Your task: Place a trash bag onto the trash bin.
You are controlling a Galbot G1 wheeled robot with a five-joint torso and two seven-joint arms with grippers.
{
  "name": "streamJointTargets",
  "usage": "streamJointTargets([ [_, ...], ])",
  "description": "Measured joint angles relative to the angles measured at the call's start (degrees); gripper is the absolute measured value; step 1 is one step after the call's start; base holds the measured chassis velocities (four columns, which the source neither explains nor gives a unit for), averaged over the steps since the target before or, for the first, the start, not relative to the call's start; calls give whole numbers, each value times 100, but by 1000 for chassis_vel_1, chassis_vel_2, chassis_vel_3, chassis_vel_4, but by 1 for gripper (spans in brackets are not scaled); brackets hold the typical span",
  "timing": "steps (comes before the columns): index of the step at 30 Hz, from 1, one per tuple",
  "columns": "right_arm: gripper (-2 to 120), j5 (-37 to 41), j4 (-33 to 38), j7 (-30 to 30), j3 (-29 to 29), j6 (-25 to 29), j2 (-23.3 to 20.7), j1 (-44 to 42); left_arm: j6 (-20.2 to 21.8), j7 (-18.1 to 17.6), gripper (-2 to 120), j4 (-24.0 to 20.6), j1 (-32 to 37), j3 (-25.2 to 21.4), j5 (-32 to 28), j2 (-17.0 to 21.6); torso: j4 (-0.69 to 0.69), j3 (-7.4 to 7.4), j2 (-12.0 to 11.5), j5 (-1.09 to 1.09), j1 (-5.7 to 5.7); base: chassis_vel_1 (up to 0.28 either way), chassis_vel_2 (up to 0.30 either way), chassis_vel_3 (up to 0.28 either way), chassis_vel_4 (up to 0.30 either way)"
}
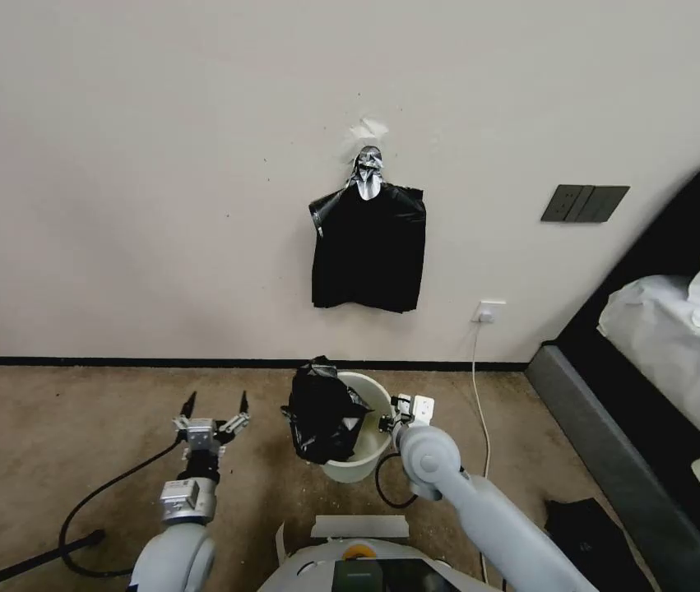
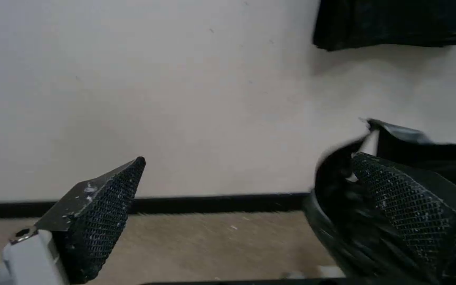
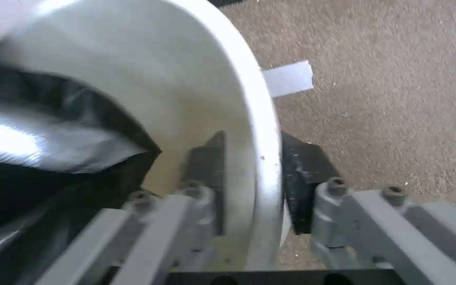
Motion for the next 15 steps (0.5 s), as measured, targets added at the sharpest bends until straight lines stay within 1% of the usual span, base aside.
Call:
streamJointTargets([
  [1,39,-74,48,2,5,3,14,-31,185,90,100,-64,-3,-2,-336,86,0,0,0,-1,0,0,0,0,0],
  [2,39,-74,48,2,5,3,14,-31,185,90,100,-64,-3,-2,-336,86,0,0,0,-1,0,0,0,0,0],
  [3,42,-141,122,2,17,3,23,-64,334,140,100,-109,-19,-12,-588,161,0,0,0,1,0,0,0,0,0],
  [5,51,-257,261,-14,39,-4,7,-130,494,172,100,-137,-86,-32,-859,273,-2,0,0,0,0,0,0,0,0],
  [6,51,-257,261,-14,39,-4,7,-130,494,172,100,-137,-86,-32,-859,273,-2,0,0,0,0,0,0,0,0],
  [8,61,-415,367,-90,97,-13,-32,-219,540,171,100,-125,-152,-43,-926,328,-1,0,0,0,0,0,0,0,0],
  [9,67,-675,402,-261,135,-2,-71,-288,551,170,100,-114,-176,-41,-947,346,-1,0,0,0,0,0,0,0,0],
  [10,67,-675,402,-261,135,-2,-71,-288,551,170,100,-114,-176,-41,-947,346,-1,0,0,0,0,0,0,0,0],
  [11,74,-1547,413,-955,200,198,-176,-450,576,170,100,-99,-244,-25,-1021,384,-1,0,0,1,0,0,0,0,0],
  [12,86,-2425,484,-2094,381,523,-353,-656,607,166,100,-67,-353,-7,-1105,403,-2,0,0,0,0,0,0,0,0],
  [13,89,-2445,563,-2336,446,574,-401,-696,608,163,100,-58,-372,-4,-1112,403,-2,0,0,1,0,0,0,0,0],
  [14,89,-2445,563,-2336,446,574,-401,-696,608,163,100,-58,-372,-4,-1112,403,-2,0,0,1,0,0,0,0,0],
  [15,95,-2353,702,-2758,558,646,-491,-780,608,154,100,-47,-393,2,-1114,398,-2,0,0,0,0,0,0,0,0],
])
